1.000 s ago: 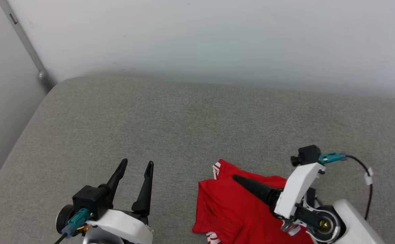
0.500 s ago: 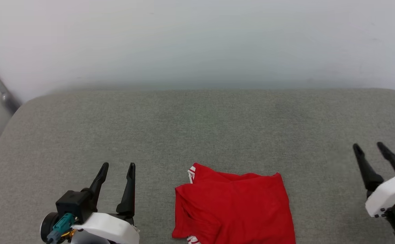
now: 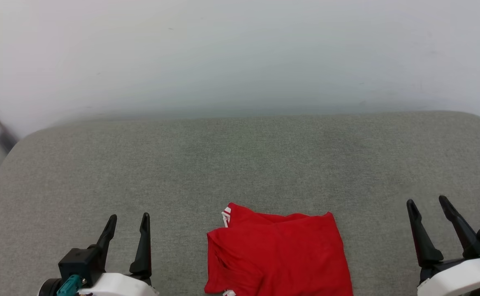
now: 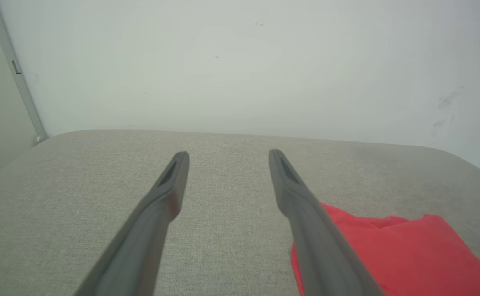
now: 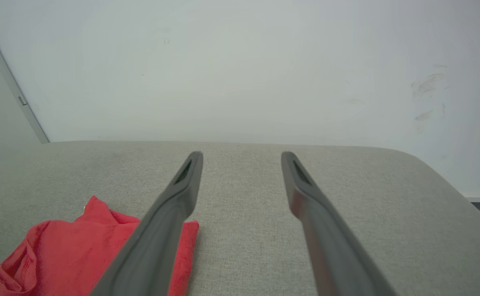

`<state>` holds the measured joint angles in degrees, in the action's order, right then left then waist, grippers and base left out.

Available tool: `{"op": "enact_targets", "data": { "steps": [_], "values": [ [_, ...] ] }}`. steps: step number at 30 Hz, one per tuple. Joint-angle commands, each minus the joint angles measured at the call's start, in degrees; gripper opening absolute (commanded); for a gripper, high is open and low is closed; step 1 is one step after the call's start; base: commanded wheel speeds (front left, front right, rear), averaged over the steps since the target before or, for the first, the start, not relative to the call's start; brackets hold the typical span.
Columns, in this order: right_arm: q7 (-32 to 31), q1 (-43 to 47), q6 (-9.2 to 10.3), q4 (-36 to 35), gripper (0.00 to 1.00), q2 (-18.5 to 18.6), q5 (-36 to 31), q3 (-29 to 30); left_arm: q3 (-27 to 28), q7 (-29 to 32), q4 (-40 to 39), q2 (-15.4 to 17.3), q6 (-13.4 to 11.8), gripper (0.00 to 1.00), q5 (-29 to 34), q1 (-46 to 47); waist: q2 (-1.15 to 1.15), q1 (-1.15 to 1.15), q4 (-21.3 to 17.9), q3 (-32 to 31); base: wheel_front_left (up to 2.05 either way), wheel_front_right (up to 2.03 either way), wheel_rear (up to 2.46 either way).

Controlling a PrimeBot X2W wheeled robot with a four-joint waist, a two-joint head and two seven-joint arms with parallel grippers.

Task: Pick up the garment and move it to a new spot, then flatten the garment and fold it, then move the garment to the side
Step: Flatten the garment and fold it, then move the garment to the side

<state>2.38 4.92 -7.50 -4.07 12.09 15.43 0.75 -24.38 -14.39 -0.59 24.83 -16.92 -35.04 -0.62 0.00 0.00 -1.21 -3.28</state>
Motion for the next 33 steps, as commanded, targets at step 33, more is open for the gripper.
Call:
{"op": "enact_targets", "data": {
  "steps": [33],
  "values": [
    [-23.4,-2.0,0.01,10.5,1.00,3.3,13.3,15.3,3.5,-0.9,0.0,-1.7,1.0,1.00,1.9,-1.1,0.00,0.00,2.6,-0.2,0.00,0.00,0.00]
  ]
}}
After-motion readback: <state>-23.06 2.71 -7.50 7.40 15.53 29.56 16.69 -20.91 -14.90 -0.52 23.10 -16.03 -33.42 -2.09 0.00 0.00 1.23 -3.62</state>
